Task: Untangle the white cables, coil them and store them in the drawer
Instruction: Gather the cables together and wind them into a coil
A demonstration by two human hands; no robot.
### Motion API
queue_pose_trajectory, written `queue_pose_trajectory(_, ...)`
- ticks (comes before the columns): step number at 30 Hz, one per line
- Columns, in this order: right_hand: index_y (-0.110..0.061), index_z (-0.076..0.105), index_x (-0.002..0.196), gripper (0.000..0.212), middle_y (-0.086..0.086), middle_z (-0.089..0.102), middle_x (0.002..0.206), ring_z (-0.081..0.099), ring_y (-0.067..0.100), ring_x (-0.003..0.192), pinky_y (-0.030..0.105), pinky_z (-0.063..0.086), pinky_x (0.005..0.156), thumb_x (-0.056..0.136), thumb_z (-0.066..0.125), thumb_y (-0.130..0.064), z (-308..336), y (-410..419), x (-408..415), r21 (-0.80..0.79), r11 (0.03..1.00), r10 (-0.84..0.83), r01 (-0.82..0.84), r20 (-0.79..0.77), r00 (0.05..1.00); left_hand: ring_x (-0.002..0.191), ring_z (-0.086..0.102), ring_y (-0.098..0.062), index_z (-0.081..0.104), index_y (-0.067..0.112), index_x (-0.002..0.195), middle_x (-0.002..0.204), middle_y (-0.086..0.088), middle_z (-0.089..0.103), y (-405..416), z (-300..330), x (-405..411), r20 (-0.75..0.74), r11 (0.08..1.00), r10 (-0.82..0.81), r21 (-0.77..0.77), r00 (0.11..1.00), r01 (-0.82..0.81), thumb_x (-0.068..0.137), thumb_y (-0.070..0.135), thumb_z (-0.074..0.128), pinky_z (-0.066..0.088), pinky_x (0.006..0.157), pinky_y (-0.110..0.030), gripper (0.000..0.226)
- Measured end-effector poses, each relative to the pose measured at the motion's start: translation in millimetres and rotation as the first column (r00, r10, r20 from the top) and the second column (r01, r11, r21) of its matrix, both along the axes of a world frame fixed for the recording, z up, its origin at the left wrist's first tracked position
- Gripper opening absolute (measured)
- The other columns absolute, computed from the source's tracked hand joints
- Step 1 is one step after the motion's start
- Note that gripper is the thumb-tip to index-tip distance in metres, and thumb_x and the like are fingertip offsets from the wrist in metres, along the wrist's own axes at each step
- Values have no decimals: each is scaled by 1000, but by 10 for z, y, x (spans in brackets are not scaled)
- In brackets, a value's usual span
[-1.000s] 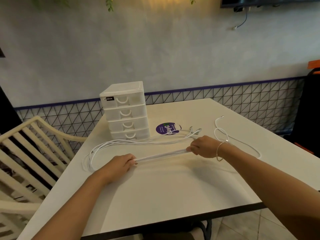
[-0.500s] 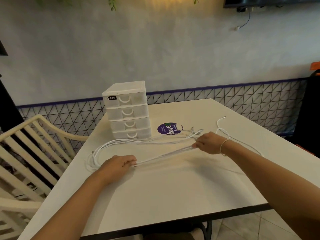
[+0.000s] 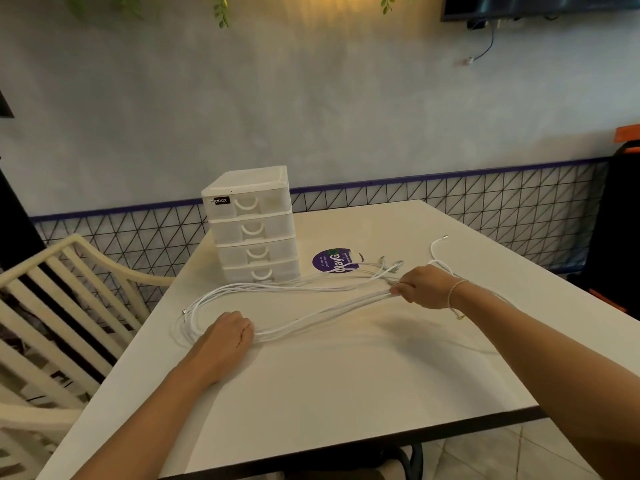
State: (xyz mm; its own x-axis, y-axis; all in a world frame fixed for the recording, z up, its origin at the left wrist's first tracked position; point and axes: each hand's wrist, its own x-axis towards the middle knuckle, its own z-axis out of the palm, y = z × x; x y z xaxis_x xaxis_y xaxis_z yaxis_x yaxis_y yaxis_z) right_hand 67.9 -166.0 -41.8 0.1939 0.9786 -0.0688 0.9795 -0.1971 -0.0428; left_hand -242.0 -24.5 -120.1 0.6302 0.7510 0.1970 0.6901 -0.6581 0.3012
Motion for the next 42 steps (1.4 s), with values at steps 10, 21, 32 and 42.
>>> queue_pose_trajectory(10,-26,44,58,42,5,56,85,48,20,84,27,36,77,100,36,-29,11,58,-151,50,998,37,-31,-132,991,129,38,-18,44,10,135,139,-5,46,-447,455,1064,145,979,-173,-84,974,186,99,14,34,27,104,-24,38)
queue_pose_trajectory(21,-7,67,77,49,5,56,80,46,13,73,25,33,65,96,40,-44,134,35,-7,122,992,52,-27,-205,977,78,49,-12,61,14,94,91,0,59,-756,590,1586,251,913,-173,-322,952,251,102,41,25,37,69,-24,46)
queue_pose_trajectory(32,-14,58,69,47,17,62,87,52,28,80,32,38,72,100,30,-35,-30,0,-26,315,948,-20,41,-70,997,70,46,-18,47,24,68,72,1,51,-633,541,1507,184,967,-179,-147,966,208,101,34,34,32,63,-29,36)
queue_pose_trajectory(42,-8,69,90,49,10,67,91,48,20,77,28,37,67,97,35,-42,10,79,-101,255,967,-15,19,-20,1000,72,47,-17,50,21,75,65,12,47,-553,458,1379,140,973,-185,-112,973,202,101,33,37,34,65,-29,31)
